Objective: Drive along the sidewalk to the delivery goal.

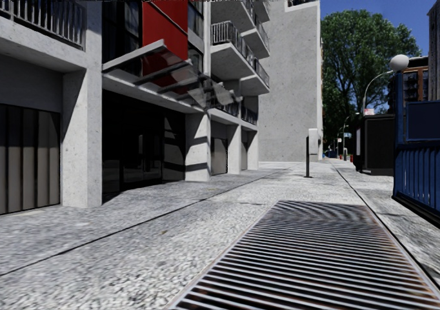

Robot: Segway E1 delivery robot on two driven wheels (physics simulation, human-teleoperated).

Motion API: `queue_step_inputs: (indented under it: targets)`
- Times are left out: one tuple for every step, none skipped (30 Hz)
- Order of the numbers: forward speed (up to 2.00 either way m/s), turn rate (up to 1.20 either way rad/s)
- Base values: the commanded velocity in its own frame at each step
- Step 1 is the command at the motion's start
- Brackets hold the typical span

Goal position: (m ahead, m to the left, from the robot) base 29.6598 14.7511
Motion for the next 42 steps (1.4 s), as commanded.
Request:
queue_step_inputs:
  targets:
    - [2.00,-0.68]
    - [2.00,-0.68]
    - [2.00,-0.68]
    - [2.00,-0.68]
    - [2.00,-0.59]
    - [2.00,-0.59]
    - [2.00,-0.09]
    - [2.00,0.00]
    - [2.00,0.00]
    - [2.00,0.00]
    - [2.00,0.00]
    - [2.00,0.00]
    - [2.00,0.00]
    - [2.00,0.00]
    - [2.00,0.00]
    - [2.00,0.00]
    - [2.00,0.00]
    - [2.00,0.00]
    - [2.00,0.00]
    - [2.00,0.00]
    - [2.00,0.00]
    - [2.00,0.00]
    - [2.00,0.00]
    - [2.00,0.00]
    - [2.00,0.00]
    - [2.00,0.00]
    - [2.00,0.00]
    - [2.00,0.00]
    - [2.00,0.00]
    - [2.00,0.00]
    - [2.00,0.00]
    - [2.00,0.00]
    - [2.00,0.00]
    - [2.00,0.00]
    - [2.00,0.00]
    - [2.00,0.00]
    - [2.00,0.00]
    - [2.00,0.00]
    - [2.00,0.00]
    - [2.00,0.00]
    - [2.00,0.00]
    - [2.00,0.00]
